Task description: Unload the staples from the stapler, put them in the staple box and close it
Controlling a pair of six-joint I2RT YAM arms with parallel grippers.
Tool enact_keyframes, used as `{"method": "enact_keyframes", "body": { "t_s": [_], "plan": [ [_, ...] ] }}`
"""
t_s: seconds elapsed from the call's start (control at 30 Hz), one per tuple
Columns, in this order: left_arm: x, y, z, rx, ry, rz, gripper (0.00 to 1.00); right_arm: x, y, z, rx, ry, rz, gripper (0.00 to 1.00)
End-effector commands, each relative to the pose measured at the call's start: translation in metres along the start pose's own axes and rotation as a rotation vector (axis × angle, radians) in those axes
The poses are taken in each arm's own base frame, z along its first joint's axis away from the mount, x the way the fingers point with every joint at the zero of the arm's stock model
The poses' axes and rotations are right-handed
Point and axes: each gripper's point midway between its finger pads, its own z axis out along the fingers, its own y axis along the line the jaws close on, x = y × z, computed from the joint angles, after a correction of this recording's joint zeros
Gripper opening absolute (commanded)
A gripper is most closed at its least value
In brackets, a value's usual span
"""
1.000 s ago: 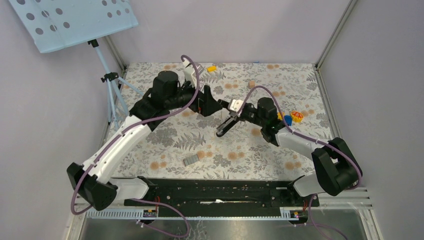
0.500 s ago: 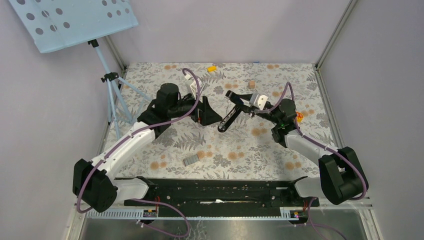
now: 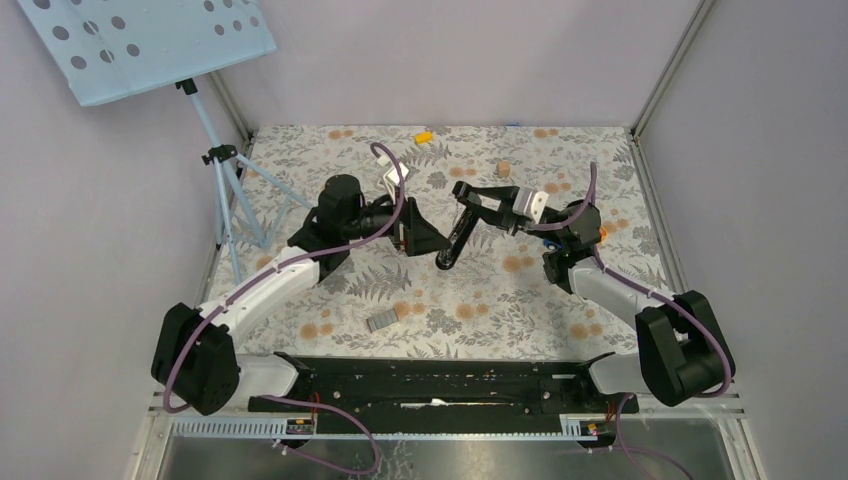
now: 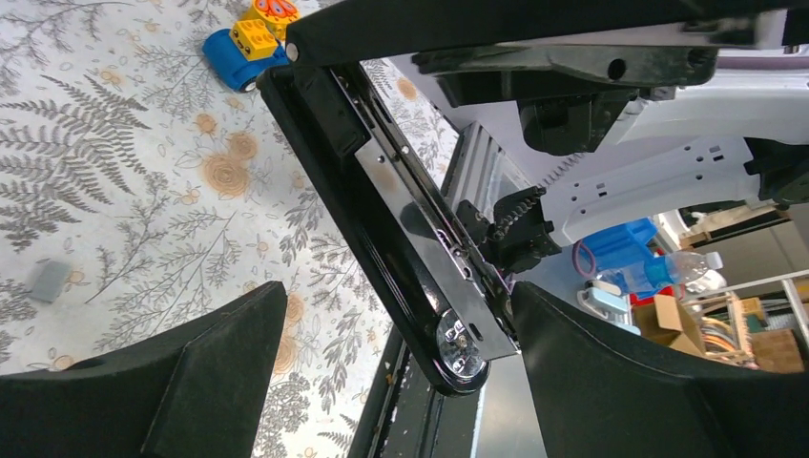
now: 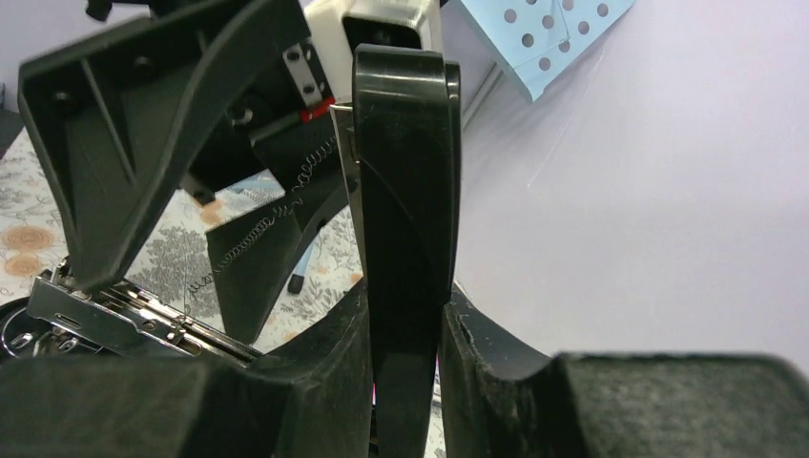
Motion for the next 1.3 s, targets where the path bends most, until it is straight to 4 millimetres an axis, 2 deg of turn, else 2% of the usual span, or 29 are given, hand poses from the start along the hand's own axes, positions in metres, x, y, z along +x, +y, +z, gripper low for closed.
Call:
{"method": "enact_keyframes", "body": {
  "t_s": [0.0, 0.1, 0.27, 0.4, 0.5, 0.67, 0.97, 1.07, 1.27],
  "plan": [
    [0.001, -0.010, 0.009, 0.084, -0.010, 0.010, 0.92, -0.054, -0.018, 0.012, 0.015, -0.167, -0.126, 0.00],
    [0.008, -0.007, 0.015, 0.089, 0.007, -0.003, 0.88, -0.057, -0.019, 0.012, 0.023, -0.186, -0.118, 0.00],
    [0.019, 0.000, 0.020, 0.091, 0.033, -0.032, 0.66, -0.059, -0.024, 0.014, 0.041, -0.193, -0.101, 0.00],
    [0.026, 0.002, 0.021, 0.098, 0.037, -0.036, 0.58, -0.060, -0.032, 0.014, 0.089, -0.198, -0.061, 0.00],
    [0.033, 0.010, 0.022, 0.074, 0.048, -0.036, 0.63, -0.062, -0.045, 0.014, 0.159, -0.208, 0.002, 0.00],
    [0.041, 0.020, 0.027, 0.044, 0.062, -0.036, 0.72, -0.065, -0.052, 0.018, 0.187, -0.230, 0.155, 0.00],
    [0.040, 0.033, 0.035, 0.009, 0.044, -0.039, 0.74, -0.071, -0.060, 0.019, 0.244, -0.275, 0.444, 0.00],
    [0.033, 0.035, 0.036, -0.008, 0.019, -0.030, 0.78, -0.064, -0.066, 0.018, 0.295, -0.264, 0.570, 0.00],
    [0.012, 0.036, 0.039, -0.040, -0.030, 0.012, 0.81, -0.034, -0.070, 0.013, 0.413, -0.205, 0.811, 0.00]
  ]
}}
